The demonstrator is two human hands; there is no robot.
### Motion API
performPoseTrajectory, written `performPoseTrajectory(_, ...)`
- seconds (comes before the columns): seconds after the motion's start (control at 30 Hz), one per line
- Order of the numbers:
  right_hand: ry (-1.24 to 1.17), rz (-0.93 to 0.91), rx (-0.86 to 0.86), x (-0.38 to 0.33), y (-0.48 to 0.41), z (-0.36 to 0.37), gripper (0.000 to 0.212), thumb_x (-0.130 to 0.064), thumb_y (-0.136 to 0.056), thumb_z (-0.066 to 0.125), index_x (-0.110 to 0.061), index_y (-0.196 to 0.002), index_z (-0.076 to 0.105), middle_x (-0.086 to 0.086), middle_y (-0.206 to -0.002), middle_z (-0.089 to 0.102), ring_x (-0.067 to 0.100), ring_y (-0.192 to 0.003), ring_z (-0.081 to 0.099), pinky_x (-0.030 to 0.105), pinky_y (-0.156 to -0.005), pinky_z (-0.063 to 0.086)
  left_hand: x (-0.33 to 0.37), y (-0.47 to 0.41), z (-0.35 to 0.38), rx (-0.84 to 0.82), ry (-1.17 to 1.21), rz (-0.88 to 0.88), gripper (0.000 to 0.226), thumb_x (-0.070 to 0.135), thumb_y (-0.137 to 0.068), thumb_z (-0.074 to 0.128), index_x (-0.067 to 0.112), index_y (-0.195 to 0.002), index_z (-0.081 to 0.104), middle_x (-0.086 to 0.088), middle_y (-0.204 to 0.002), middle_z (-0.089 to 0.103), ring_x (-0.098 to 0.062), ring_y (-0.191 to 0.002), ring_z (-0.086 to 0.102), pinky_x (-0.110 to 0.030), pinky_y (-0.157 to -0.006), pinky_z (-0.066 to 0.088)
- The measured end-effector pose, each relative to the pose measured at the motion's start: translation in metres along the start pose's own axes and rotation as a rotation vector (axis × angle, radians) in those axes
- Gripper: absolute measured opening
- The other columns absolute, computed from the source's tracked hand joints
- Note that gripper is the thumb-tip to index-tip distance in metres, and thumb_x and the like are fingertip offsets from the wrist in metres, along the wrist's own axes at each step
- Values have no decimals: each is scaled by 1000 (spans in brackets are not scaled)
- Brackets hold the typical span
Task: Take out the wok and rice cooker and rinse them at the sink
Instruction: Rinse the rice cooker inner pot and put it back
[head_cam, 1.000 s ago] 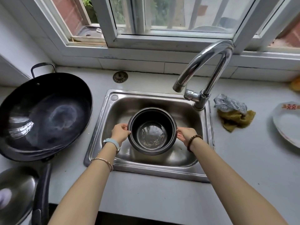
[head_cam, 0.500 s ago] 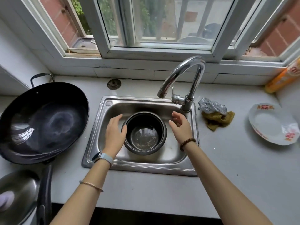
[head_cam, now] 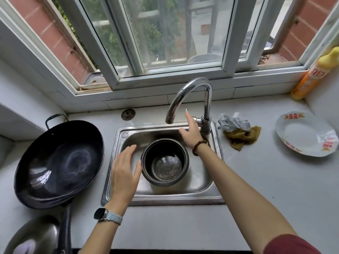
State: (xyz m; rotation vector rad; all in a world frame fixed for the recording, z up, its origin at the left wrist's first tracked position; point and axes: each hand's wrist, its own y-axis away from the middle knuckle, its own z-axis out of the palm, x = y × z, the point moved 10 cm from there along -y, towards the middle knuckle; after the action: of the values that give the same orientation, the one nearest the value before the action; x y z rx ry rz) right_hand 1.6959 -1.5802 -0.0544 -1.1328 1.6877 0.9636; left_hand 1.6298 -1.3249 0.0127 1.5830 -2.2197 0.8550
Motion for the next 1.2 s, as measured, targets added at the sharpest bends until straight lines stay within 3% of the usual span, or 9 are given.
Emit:
performPoseTrajectory(0.23, 66, 17, 21, 8, -15, 4, 74, -5, -87, 50, -14, -152, 16, -1, -159, 17, 17, -145, 14, 32, -119, 13, -10, 2, -4, 5, -10, -35, 43, 20, -91, 52, 9, -132, 53, -5, -128, 59, -24, -118, 54, -49, -103, 43)
performPoseTrajectory(0.33, 114, 0, 8, 10, -17, 4, 76, -5, -84, 51, -15, -152, 18, 1, -158, 20, 19, -145, 17, 37, -119, 17, -10, 4, -5, 4, -8, -41, 42, 14, -91, 56, 9, -132, 52, -6, -128, 58, -25, -119, 54, -52, -103, 42)
performPoseTrajectory(0.6, 266, 20, -184, 17, -37, 15, 78, 1, -81, 50, -15, -151, 21, 6, -155, 26, 21, -144, 20, 30, -118, 18, -16, 8, -8, 6, -7, -108, 40, 8, -92, 58, 11, -131, 53, -5, -127, 58, -24, -118, 54, -51, -104, 42)
performPoseTrajectory(0.73, 160, 13, -206, 21, -39, 15, 80, 3, -78, 48, -17, -151, 23, 4, -154, 29, 16, -144, 24, 39, -117, 26, -20, 13, -5, -6, 17, -155, 38, 11, -93, 56, 13, -131, 53, -2, -128, 57, -19, -119, 52, -43, -105, 42)
performPoseTrajectory(0.77, 110, 5, -185, 19, -36, 12, 78, 4, -78, 47, -16, -150, 25, 2, -153, 31, 13, -142, 27, 37, -115, 31, -20, 13, -3, -12, 27, -156, 37, 11, -93, 56, 13, -131, 53, -1, -127, 57, -18, -119, 52, -41, -105, 42)
performPoseTrajectory(0.87, -12, 19, -72, 17, -18, -2, 63, 9, -84, 46, -10, -143, 37, -1, -141, 43, 6, -131, 37, 14, -100, 39, -24, 14, 1, -23, 45, -165, 34, 11, -94, 55, 13, -129, 55, -1, -126, 57, -15, -117, 52, -33, -104, 42)
performPoseTrajectory(0.97, -31, 68, 11, 38, -2, -10, 46, 4, -86, 52, -8, -131, 50, 8, -131, 54, 17, -123, 49, 30, -106, 40, -40, 13, 8, -33, 65, -227, 30, 10, -94, 55, 11, -124, 58, -2, -123, 58, -15, -115, 53, -25, -101, 38)
performPoseTrajectory(1.03, -16, 165, -1, 65, 8, -7, 37, 0, -88, 54, -7, -125, 56, 11, -125, 59, 19, -116, 55, 33, -106, 41, -59, 12, 18, -50, 96, -310, 28, 9, -94, 55, 10, -121, 61, -4, -122, 59, -18, -115, 54, -24, -100, 37)
performPoseTrajectory(1.2, -9, 410, -23, 135, 32, 1, 30, -11, -89, 55, -12, -119, 59, 2, -110, 58, 18, -103, 57, 44, -98, 49, -110, 15, 68, -196, 98, -518, 34, 9, -94, 54, 4, -128, 55, -13, -125, 56, -25, -116, 53, -30, -99, 37)
